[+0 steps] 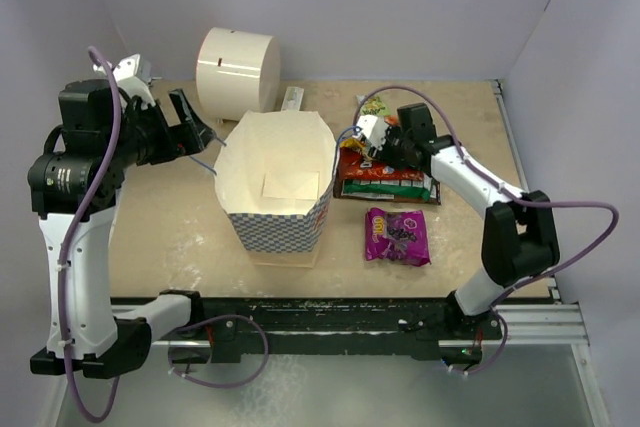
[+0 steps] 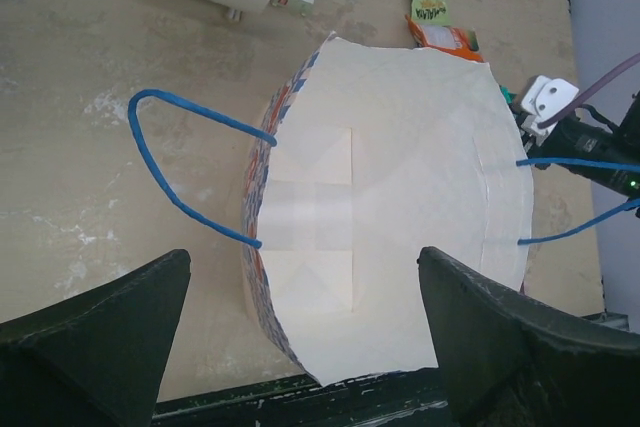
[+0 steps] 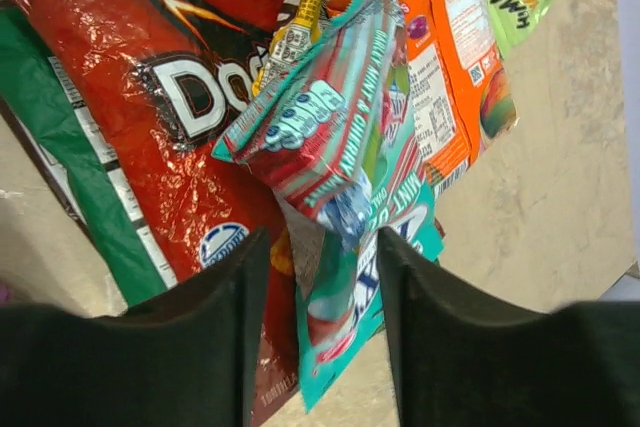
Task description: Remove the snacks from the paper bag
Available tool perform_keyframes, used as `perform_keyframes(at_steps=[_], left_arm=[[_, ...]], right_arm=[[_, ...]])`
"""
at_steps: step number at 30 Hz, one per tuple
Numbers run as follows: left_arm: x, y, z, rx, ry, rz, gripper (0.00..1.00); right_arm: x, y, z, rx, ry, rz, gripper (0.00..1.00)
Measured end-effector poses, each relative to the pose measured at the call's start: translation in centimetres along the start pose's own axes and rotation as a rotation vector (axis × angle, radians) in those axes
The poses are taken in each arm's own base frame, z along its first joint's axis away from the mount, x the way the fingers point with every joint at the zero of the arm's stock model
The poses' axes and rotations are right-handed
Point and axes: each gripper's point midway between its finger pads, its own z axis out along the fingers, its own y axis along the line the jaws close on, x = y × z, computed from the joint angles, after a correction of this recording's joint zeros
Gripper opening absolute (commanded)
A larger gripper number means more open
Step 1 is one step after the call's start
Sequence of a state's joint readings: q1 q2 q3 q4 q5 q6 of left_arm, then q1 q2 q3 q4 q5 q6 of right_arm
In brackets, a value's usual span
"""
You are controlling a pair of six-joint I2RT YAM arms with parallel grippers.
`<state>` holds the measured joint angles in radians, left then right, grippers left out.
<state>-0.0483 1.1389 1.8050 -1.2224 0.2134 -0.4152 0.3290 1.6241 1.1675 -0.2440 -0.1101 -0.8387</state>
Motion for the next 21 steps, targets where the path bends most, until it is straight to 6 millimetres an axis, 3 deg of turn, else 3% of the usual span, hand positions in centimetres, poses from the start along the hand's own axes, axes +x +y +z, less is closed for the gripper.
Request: perform_keyframes(at_steps=[4, 6, 7, 8, 16, 19, 21], left_arm=[[-0.5, -0.9, -0.8, 0.027, -0.025, 0.054, 1.0], [-0.4, -1.3, -1.1, 0.042, -0.029, 0.08, 1.0], [-0.3, -1.4, -1.2, 0.047, -0.029, 0.092, 1.0], [-0.2, -1.6, -1.2, 0.053, -0.03, 0.104, 0.99], [-1.0, -3.6, -1.5, 0.135, -0.062, 0.21, 0.99], [-2.8, -4.7, -1.1, 0.172, -0.101, 0.232, 0.99], [-4.0, -5.5, -0.6, 0.195, -0.131, 0.238, 0.99]], right_arm=[[-1.3, -0.7, -2.5, 0.049, -0.041, 0.095, 0.68], [-2.6, -1.4, -4.9, 0.093, -0.09, 0.159, 0.83], [-3.2, -1.7, -6.0, 0.11, -0.116, 0.188, 0.97], [-3.9, -1.9, -7.3, 0.128, -0.151, 0.228, 1.0], [-6.6, -2.2, -15.6, 0.233, -0.332, 0.616, 1.0], [-6.6, -2.3, -19.0, 0.294, -0.385, 0.798, 1.0], [-7.3, -2.5, -22.5, 0.329, -0.468, 0.914, 1.0]])
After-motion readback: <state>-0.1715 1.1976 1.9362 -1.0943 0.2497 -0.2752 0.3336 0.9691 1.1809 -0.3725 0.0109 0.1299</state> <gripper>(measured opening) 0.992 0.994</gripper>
